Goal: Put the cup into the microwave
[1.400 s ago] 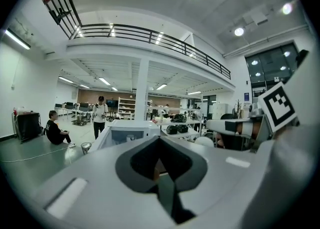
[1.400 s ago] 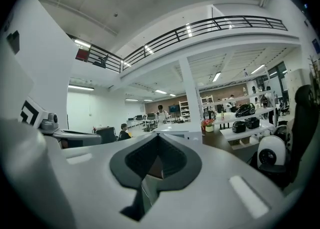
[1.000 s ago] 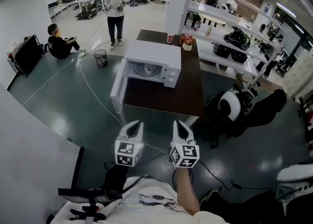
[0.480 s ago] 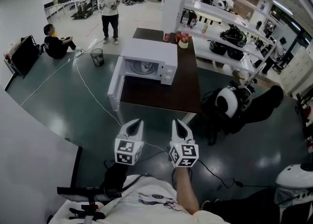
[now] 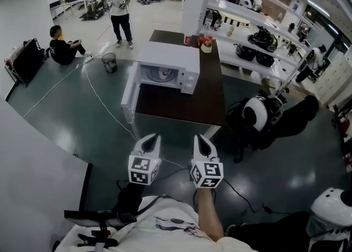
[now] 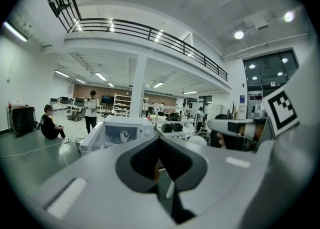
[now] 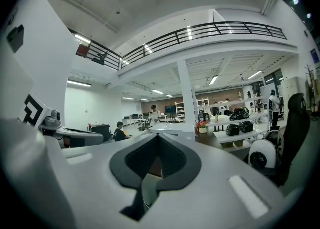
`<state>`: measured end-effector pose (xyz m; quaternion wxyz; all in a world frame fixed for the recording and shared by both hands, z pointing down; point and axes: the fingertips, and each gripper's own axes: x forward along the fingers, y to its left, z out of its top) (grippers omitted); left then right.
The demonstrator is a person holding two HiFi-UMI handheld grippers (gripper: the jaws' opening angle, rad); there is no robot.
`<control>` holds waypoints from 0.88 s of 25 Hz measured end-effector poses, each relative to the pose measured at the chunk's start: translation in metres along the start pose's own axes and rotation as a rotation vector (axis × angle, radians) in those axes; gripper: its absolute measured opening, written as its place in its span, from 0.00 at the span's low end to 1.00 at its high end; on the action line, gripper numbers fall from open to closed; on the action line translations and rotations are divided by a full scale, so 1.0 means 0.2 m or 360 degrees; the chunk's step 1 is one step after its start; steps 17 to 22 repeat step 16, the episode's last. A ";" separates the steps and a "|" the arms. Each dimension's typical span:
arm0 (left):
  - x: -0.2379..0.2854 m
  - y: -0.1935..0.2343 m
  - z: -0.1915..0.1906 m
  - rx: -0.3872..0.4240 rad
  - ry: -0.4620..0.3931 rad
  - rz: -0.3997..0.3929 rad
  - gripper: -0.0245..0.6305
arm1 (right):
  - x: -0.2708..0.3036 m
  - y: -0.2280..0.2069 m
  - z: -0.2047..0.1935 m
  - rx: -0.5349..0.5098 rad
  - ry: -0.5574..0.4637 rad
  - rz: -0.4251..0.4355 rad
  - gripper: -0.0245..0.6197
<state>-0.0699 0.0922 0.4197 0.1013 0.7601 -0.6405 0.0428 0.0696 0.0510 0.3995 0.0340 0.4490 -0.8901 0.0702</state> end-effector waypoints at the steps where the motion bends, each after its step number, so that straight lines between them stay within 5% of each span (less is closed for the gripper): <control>1: 0.00 0.00 0.00 -0.0002 0.0000 -0.0001 0.04 | 0.00 0.00 -0.01 0.0002 0.0002 -0.0001 0.04; 22: 0.00 0.00 -0.01 -0.0007 0.0007 0.0000 0.04 | -0.01 -0.01 -0.02 0.0006 0.0022 -0.0010 0.04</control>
